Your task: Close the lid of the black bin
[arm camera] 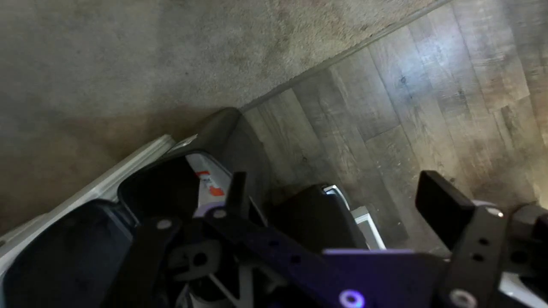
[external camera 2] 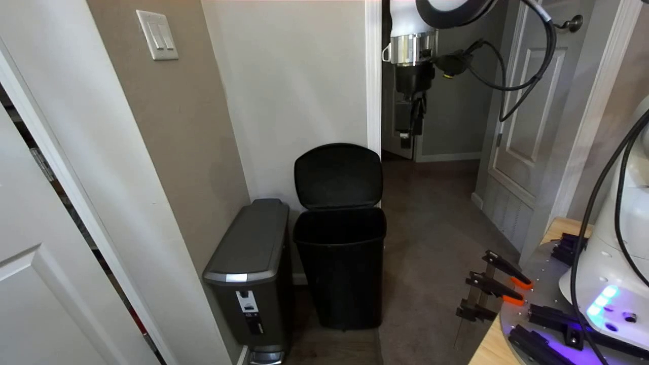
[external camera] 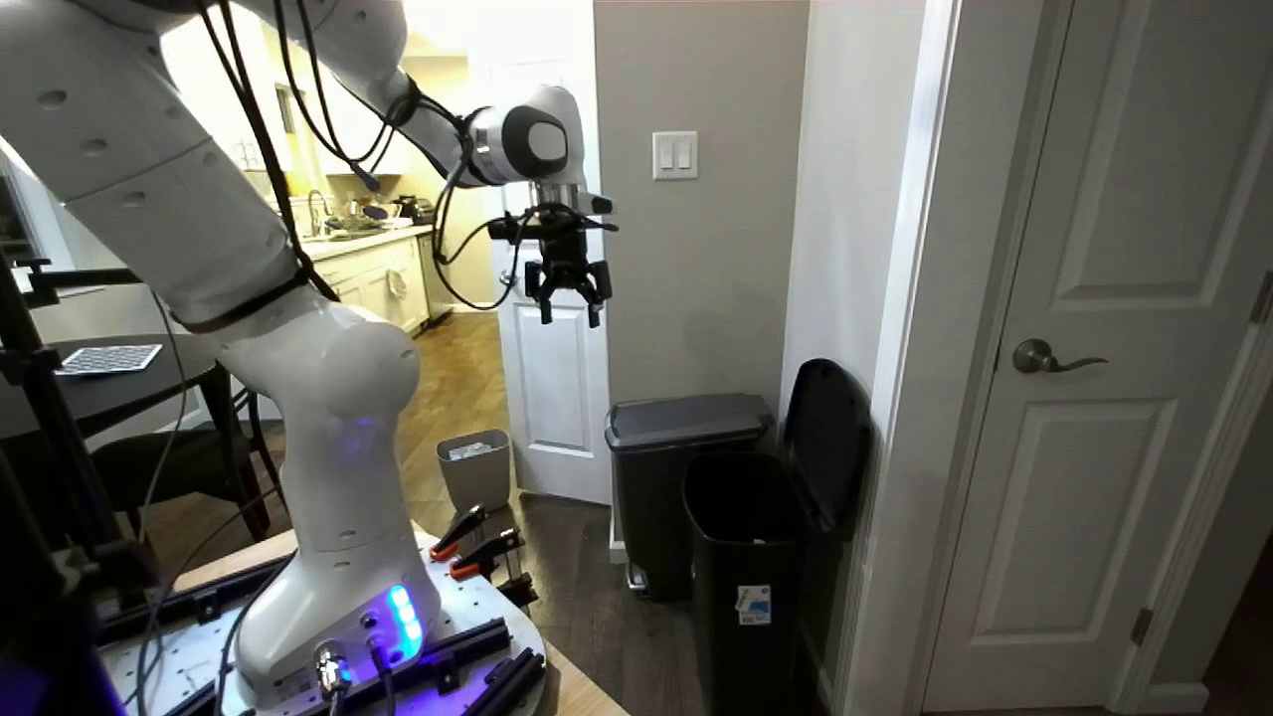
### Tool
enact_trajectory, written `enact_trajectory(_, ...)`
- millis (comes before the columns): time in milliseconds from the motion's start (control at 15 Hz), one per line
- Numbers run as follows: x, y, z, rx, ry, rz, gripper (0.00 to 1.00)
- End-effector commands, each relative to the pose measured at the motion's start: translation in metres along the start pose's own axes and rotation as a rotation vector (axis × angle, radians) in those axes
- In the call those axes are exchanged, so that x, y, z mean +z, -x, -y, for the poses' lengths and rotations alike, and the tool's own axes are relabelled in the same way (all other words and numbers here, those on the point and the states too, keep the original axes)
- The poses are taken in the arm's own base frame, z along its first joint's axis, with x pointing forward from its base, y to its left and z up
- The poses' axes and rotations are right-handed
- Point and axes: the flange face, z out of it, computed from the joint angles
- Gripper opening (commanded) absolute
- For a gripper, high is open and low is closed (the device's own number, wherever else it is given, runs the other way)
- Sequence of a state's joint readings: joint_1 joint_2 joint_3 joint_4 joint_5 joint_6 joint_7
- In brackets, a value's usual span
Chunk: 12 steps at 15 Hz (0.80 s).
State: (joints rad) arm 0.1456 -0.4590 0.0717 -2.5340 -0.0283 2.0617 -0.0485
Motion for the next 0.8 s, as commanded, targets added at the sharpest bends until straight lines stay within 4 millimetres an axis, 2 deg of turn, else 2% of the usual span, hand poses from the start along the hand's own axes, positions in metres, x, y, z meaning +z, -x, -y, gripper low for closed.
enact_trajectory(0, 0.005, -0.044, -0.017, -0.083, 0.108, -0.031, 1.0)
enact_trajectory(200, 0.006, -0.081, -0.036, -0.108, 0.181, -0.033, 1.0)
enact_trajectory(533, 0.002, -0.159, -0.075, -0.097, 0.236, -0.02, 1.0)
enact_trajectory(733, 0.0, -0.197, -0.089, -0.095, 0.258, -0.016, 1.0)
